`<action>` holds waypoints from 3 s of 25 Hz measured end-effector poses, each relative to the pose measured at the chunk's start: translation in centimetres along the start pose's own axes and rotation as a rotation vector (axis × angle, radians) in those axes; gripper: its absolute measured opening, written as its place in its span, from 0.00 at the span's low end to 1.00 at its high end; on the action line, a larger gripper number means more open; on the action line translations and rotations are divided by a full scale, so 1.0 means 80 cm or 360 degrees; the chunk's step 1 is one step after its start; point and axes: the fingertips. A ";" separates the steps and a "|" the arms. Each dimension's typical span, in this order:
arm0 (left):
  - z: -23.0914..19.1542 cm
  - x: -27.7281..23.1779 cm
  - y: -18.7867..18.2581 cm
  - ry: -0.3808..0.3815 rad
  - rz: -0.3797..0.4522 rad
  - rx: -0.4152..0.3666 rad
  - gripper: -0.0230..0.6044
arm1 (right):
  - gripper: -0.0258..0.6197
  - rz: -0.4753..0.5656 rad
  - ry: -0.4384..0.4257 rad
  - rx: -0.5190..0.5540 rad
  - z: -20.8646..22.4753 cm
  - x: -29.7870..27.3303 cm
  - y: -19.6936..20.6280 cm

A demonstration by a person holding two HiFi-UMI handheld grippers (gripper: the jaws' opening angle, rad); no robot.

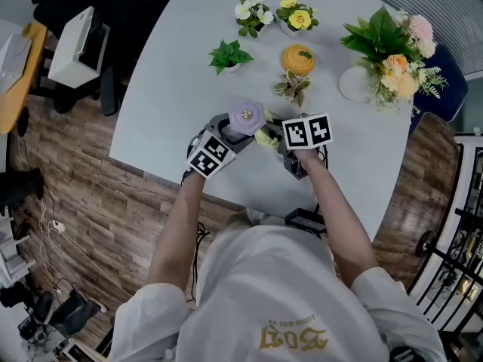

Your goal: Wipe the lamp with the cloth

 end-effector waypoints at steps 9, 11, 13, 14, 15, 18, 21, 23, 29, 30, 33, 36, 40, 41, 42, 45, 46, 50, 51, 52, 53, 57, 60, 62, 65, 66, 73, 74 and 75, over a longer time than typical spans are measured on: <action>0.000 -0.001 0.005 -0.0001 -0.0021 -0.0004 0.48 | 0.12 -0.0066 -0.0026 0.0033 -0.008 -0.001 0.018; 0.000 -0.001 0.006 -0.0003 -0.0020 -0.0009 0.48 | 0.12 -0.0075 -0.0027 0.0038 -0.009 -0.001 0.020; -0.001 -0.001 0.006 -0.0006 -0.0028 -0.0007 0.48 | 0.12 -0.0086 -0.0029 0.0044 -0.010 -0.001 0.023; -0.001 -0.001 0.006 -0.0008 -0.0027 -0.0007 0.48 | 0.12 -0.0092 -0.0032 0.0048 -0.011 -0.001 0.024; -0.001 -0.001 0.004 -0.0008 -0.0017 -0.0009 0.48 | 0.12 -0.0097 -0.0033 0.0051 -0.011 -0.002 0.025; -0.001 0.000 0.003 -0.0005 -0.0017 -0.0005 0.48 | 0.12 -0.0106 -0.0032 0.0052 -0.011 -0.002 0.027; 0.000 -0.001 0.002 -0.0002 -0.0013 -0.0002 0.48 | 0.12 -0.0126 -0.0025 0.0065 -0.010 -0.001 0.029; -0.001 -0.001 0.003 -0.0006 -0.0014 -0.0008 0.48 | 0.12 -0.0138 -0.0017 0.0068 -0.008 0.000 0.030; -0.001 0.000 0.002 -0.0007 -0.0011 -0.0010 0.48 | 0.12 -0.0189 0.0055 0.0121 0.001 0.003 0.033; -0.001 0.000 0.003 -0.0005 -0.0018 -0.0009 0.48 | 0.12 -0.0208 0.0089 0.0148 0.006 0.003 0.034; -0.002 0.000 0.004 -0.0013 -0.0024 -0.0014 0.48 | 0.12 -0.0220 0.0144 0.0179 0.017 0.004 0.033; -0.002 0.000 0.003 -0.0011 -0.0014 -0.0015 0.48 | 0.12 -0.0183 0.0175 0.0190 0.020 0.002 0.025; -0.003 0.001 0.003 -0.0013 -0.0020 -0.0009 0.48 | 0.12 -0.0055 0.0244 0.0199 0.028 0.000 0.002; -0.003 0.002 0.002 -0.0016 -0.0019 -0.0011 0.48 | 0.12 -0.0021 0.0262 0.0209 0.029 0.000 -0.003; -0.003 0.002 0.003 -0.0019 -0.0021 -0.0012 0.48 | 0.12 0.0005 0.0276 0.0225 0.029 0.000 -0.007; -0.002 0.001 0.001 -0.0020 -0.0010 -0.0024 0.48 | 0.12 0.0061 0.0296 0.0255 0.028 0.003 -0.013; -0.001 0.001 0.000 -0.0021 -0.0005 -0.0033 0.48 | 0.12 0.0088 0.0296 0.0255 0.027 0.006 -0.014; 0.005 -0.002 0.003 -0.0030 -0.0016 -0.0076 0.48 | 0.12 0.0249 0.0296 0.0259 0.023 0.030 -0.022; 0.004 -0.002 0.003 -0.0038 -0.0010 -0.0071 0.48 | 0.12 0.0284 0.0289 0.0279 0.020 0.037 -0.023; 0.002 0.000 0.002 -0.0051 0.0003 -0.0048 0.49 | 0.12 0.0311 0.0279 0.0304 0.016 0.044 -0.025; -0.002 0.002 0.001 -0.0067 0.0020 -0.0007 0.50 | 0.12 0.0335 0.0271 0.0330 0.013 0.052 -0.026; -0.005 0.020 -0.007 -0.0107 0.0095 0.0166 0.50 | 0.12 0.0456 0.0261 0.0383 0.002 0.092 -0.026; 0.000 0.039 -0.017 -0.0163 0.0174 0.0240 0.50 | 0.12 0.0568 0.0251 0.0363 -0.008 0.122 -0.022; 0.003 0.053 -0.028 -0.0220 0.0242 0.0296 0.50 | 0.12 0.0645 0.0246 0.0348 -0.014 0.140 -0.020; 0.008 0.080 -0.050 -0.0307 0.0369 0.0397 0.50 | 0.12 0.0743 0.0261 0.0359 -0.025 0.162 -0.012; 0.008 0.091 -0.057 -0.0346 0.0409 0.0426 0.50 | 0.12 0.0767 0.0270 0.0373 -0.029 0.167 -0.009; 0.013 0.173 -0.105 -0.0589 0.0652 0.0533 0.16 | 0.12 0.0914 0.0260 0.0539 -0.081 0.193 0.000; 0.016 0.180 -0.111 -0.0613 0.0661 0.0517 0.13 | 0.12 0.0930 0.0258 0.0558 -0.088 0.196 0.001; 0.018 0.187 -0.116 -0.0639 0.0668 0.0500 0.11 | 0.12 0.0943 0.0256 0.0575 -0.094 0.199 0.002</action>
Point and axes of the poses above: the fingertips, and each gripper's own axes: x backward along the fingers, z to its right, y out of its underside, and after that the axes turned 10 degrees about -x, right-handed
